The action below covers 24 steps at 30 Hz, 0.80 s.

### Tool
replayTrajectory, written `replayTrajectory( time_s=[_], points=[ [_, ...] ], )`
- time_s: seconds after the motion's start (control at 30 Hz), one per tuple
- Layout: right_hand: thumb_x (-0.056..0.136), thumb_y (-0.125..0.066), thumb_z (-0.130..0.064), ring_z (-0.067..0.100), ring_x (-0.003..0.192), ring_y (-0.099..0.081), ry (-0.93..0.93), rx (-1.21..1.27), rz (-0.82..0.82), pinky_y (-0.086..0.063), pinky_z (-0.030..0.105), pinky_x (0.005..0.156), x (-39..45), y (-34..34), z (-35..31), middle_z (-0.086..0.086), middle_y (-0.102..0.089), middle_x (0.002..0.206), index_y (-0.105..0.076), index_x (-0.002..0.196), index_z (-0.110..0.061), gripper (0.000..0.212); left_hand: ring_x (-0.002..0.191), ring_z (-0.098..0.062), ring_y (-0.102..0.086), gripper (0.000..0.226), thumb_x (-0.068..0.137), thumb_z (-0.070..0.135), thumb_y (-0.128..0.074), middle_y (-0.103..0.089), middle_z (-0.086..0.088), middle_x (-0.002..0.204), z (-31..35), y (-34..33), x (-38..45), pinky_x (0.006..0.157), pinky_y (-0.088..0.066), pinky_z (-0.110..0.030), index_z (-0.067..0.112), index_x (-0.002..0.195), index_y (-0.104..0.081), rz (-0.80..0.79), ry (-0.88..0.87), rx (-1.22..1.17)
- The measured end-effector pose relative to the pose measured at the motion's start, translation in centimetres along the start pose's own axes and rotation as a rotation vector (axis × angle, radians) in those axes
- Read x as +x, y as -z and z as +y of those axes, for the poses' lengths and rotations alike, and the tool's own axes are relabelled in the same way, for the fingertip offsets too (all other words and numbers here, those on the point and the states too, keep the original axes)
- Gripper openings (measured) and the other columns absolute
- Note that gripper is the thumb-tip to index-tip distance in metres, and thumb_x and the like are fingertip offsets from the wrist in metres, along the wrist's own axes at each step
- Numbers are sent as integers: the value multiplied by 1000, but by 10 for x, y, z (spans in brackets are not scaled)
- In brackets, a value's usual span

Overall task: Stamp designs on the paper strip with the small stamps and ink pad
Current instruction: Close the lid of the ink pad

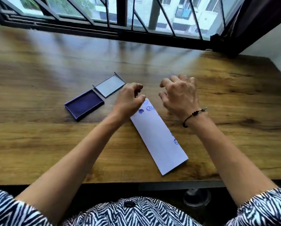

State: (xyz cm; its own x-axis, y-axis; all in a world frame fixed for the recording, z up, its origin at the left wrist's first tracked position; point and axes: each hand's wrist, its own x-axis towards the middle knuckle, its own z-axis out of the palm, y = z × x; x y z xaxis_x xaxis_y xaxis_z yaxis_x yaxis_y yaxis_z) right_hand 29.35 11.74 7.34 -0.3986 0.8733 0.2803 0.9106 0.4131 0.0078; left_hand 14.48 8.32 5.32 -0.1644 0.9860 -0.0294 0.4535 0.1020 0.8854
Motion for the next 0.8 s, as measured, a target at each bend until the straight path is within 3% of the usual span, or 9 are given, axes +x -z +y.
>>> replayTrajectory(
  time_s=[0.13,0.27,0.4,0.5,0.6,0.63,0.7,0.73,0.8],
  points=[
    [83,-54,-21,34,103,-54,18,241,-44,-41,38,85,32,-3,-35,14,-66,100,-62,97,-9,21,119,-37,-43,47,80,16,-59,-48,-28,126,-17,42,41,100,-33,-38,-2,122,-47,22,27,539],
    [81,-53,-14,34,103,-56,-25,396,-194,-43,33,81,64,-22,-69,18,-67,103,-66,94,-6,21,121,-38,-34,61,74,30,-68,-42,-25,128,-36,57,63,98,-36,-43,-2,119,-41,-69,159,791],
    [79,-48,-9,39,104,-57,-114,347,-331,-47,35,82,85,-45,-84,25,-65,109,-65,100,-4,27,117,-39,-39,69,68,29,-73,-45,-24,123,-48,54,71,92,-40,-44,-2,118,-37,-92,144,840],
    [77,-48,-8,40,108,-56,-179,312,-409,-47,36,86,93,-54,-86,26,-62,114,-63,103,-4,30,112,-41,-43,61,68,24,-71,-49,-25,118,-50,53,75,89,-42,-44,-2,113,-38,-44,63,814],
    [82,-48,-9,38,106,-57,-245,378,-480,-46,34,81,99,-51,-90,26,-62,115,-63,91,-1,20,105,-42,-48,59,69,29,-68,-53,-26,112,-49,56,76,86,-44,-44,-3,109,-40,-58,-13,804],
    [87,-46,-12,37,99,-59,-280,467,-494,-44,32,72,101,-48,-90,27,-61,114,-60,79,-4,18,104,-42,-48,60,69,31,-69,-53,-26,112,-48,57,75,87,-43,-44,-4,109,-41,-56,-40,795],
    [95,-40,-24,29,66,-59,-404,839,-515,-39,26,51,101,-43,-85,31,-59,102,-46,65,-14,32,105,-41,-49,63,70,32,-68,-53,-28,114,-48,62,70,88,-41,-41,-6,114,-42,-3,-115,725],
    [97,-37,-32,24,52,-56,-513,1094,-529,-39,21,44,99,-40,-82,26,-56,90,-45,70,-14,33,106,-41,-49,66,70,31,-68,-53,-28,116,-48,66,66,88,-40,-39,-6,119,-40,50,-154,654],
    [96,-32,-46,20,55,-57,-615,1491,-621,-48,26,50,96,-36,-77,13,-54,80,-48,89,-10,40,107,-38,-51,73,70,27,-69,-55,-28,117,-50,74,56,89,-37,-35,-4,126,-36,160,-217,473]
  ],
)
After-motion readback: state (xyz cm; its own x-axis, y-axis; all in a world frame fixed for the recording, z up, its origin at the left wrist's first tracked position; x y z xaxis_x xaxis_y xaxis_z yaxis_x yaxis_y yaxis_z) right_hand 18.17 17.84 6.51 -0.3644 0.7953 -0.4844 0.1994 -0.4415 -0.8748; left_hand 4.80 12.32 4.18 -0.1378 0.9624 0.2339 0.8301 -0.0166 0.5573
